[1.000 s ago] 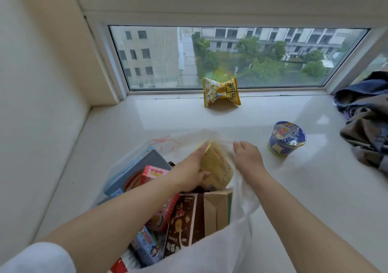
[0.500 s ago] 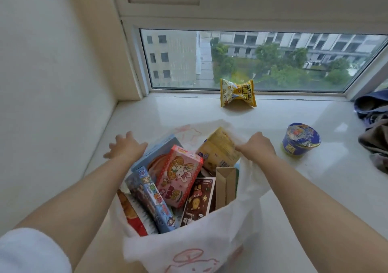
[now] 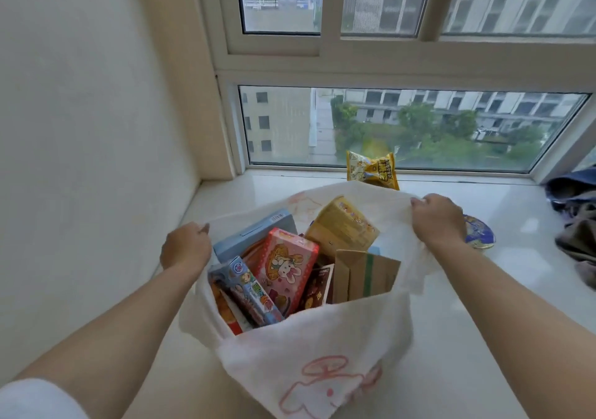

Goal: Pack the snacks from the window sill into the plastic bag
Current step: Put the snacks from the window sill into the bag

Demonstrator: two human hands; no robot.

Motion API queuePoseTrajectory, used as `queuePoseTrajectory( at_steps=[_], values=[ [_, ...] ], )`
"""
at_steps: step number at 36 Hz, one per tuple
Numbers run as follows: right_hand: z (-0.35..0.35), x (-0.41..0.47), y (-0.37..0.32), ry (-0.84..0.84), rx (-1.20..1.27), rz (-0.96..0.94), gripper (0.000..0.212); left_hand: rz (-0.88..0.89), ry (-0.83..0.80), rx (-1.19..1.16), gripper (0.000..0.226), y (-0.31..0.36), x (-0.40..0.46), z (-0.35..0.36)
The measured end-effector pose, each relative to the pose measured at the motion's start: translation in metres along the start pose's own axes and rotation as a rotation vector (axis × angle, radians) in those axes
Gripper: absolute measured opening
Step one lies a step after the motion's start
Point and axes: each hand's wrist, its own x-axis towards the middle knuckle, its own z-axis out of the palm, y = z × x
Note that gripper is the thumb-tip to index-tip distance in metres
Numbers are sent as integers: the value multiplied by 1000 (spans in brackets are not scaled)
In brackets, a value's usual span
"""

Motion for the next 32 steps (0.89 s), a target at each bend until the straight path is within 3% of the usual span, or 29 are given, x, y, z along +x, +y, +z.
queuePoseTrajectory(
  at_steps=[4,9,11,14,17,20,24,27,29,32],
  values=[
    [13,-10,8,-102,-64,81,35,-112,-144,-32,47,-13,-9,18],
    [40,-29,12,-201,-139,133,32,-83,-265,-206,44,-15,-29,33],
    [45,-34,7,-189,-144,104,31,-174,-369,-381,60,-18,-34,35],
    [45,-35,1,-172,-143,79,31,-515,-470,-802,101,-33,-28,51],
    [45,-33,-1,-178,-183,54,30,-604,-560,-881,72,-61,-11,85],
    [48,-32,-3,-201,-206,23,28,-595,-710,-800,25,-47,-35,55],
    [55,-36,-9,-224,-195,5,27,-450,-890,-668,18,-32,-49,31],
    [58,-37,-10,-231,-207,-21,23,-332,-585,-425,14,-26,-38,28],
    [56,-33,-11,-232,-210,-34,21,-244,-389,-213,30,-20,-26,15],
    [40,-21,-11,-185,-141,-2,24,-174,-26,-334,35,5,-6,-18]
  ],
)
